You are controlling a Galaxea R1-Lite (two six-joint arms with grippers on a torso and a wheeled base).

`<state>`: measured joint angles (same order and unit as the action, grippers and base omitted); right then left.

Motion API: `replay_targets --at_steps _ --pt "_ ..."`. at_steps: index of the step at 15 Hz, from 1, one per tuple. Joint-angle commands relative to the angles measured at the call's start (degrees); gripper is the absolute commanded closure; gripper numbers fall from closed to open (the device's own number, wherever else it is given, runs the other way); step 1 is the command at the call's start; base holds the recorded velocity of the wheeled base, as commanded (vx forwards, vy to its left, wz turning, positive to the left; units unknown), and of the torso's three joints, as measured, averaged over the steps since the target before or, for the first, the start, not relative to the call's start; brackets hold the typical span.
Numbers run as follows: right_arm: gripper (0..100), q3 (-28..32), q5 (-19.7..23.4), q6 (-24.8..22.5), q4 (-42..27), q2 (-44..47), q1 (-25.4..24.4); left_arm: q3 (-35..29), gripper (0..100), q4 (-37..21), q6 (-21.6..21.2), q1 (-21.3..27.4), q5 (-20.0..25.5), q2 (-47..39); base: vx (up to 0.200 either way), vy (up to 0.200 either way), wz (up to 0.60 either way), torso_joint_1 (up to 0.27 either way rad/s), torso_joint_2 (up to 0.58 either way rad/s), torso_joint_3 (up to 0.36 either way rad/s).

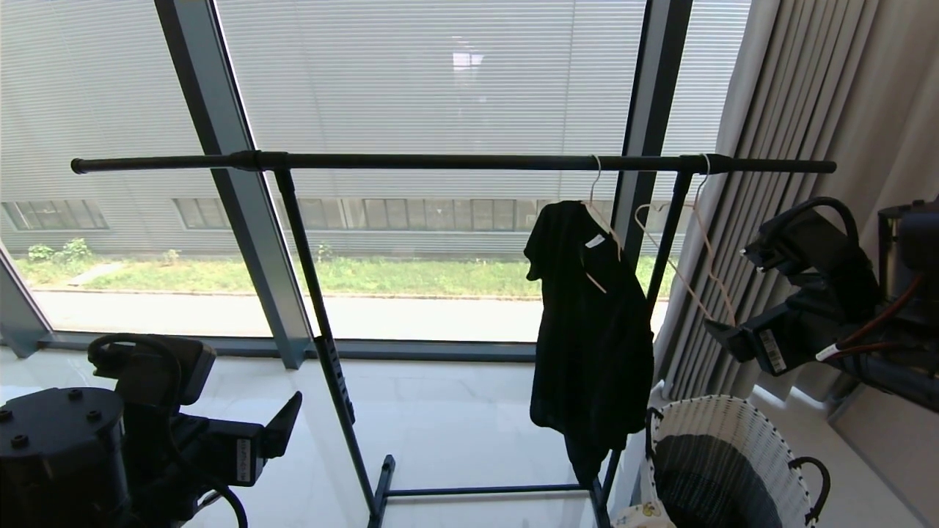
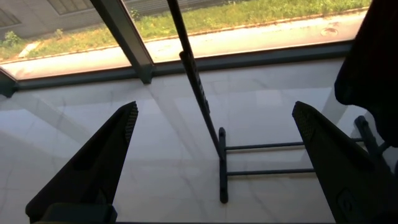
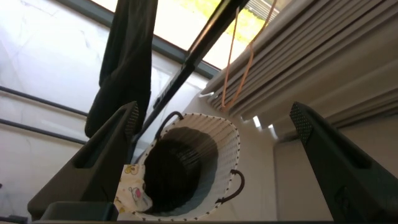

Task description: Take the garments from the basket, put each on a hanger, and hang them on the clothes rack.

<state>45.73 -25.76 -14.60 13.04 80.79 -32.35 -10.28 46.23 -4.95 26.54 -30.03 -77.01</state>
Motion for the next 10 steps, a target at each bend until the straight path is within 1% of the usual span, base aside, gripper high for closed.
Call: replay_targets --at_steps 1,6,10 --pt "0 -1.0 0.0 -0.2 -0.2 -1.0 -0.2 0.0 0 0.0 0.0 0.0 0.0 -0.2 0.000 0.000 0.00 -0.124 0.26 0.144" --pt "0 -1.4 0.0 -0.2 -0.2 -1.1 -0.2 0.1 0 0.0 0.0 0.0 0.0 -0.2 0.000 0.000 0.00 -0.204 0.46 0.252" --pt "0 -4.2 0.1 -0.2 -0.2 -2.1 -0.3 0.3 0 0.0 0.1 -0.1 0.0 -0.2 0.000 0.000 0.00 -0.217 0.50 0.286"
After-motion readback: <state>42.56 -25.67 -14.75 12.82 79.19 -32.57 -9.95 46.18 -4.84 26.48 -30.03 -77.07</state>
